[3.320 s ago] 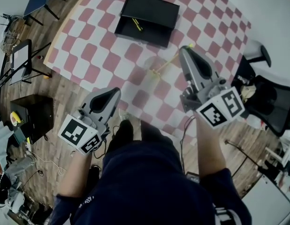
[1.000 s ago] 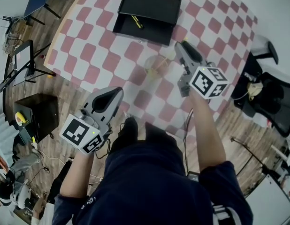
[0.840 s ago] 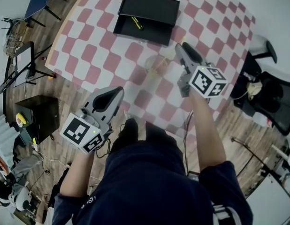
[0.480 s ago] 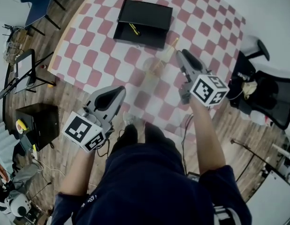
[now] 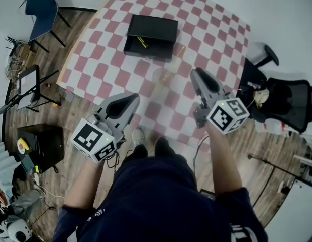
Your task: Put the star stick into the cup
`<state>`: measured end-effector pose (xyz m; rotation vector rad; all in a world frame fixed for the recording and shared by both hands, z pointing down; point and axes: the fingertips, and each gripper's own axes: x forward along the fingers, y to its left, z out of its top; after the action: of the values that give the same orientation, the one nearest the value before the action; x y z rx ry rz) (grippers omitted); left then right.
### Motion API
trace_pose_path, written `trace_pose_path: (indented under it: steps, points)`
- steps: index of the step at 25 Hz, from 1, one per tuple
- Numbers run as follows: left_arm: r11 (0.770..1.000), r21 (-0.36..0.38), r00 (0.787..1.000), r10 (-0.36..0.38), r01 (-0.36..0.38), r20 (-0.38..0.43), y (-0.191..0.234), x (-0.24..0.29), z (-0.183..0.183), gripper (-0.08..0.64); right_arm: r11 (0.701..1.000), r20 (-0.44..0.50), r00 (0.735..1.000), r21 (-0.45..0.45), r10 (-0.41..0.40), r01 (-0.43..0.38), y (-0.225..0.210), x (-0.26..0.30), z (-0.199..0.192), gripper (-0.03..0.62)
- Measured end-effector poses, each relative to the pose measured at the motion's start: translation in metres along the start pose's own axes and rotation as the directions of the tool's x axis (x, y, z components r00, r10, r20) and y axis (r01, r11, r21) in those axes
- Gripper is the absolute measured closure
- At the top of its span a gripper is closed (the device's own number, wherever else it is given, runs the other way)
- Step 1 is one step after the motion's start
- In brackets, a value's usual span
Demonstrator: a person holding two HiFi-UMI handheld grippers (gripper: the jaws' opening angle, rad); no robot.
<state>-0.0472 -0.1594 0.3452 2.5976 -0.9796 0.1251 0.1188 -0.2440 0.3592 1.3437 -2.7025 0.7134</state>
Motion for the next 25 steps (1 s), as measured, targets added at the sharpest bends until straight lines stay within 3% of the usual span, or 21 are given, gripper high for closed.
trace_pose_path:
  steps: [12,25]
  points:
    - [0.997,0.055,0.998,-0.057,0.055,0.033,-0.026,-0.021,0.019,0.529,0.998,0.075,0.996,-0.057,0.045,-0.041,0.069,-0.057,0.021,0.529]
    - [0.995,0.052,0.995,-0.085,0.082,0.051,-0.037,-0.035,0.019,0.529,0.993,0.110,0.992,-0.108,0.057,-0.045,0.108,-0.086,0.026,0.565]
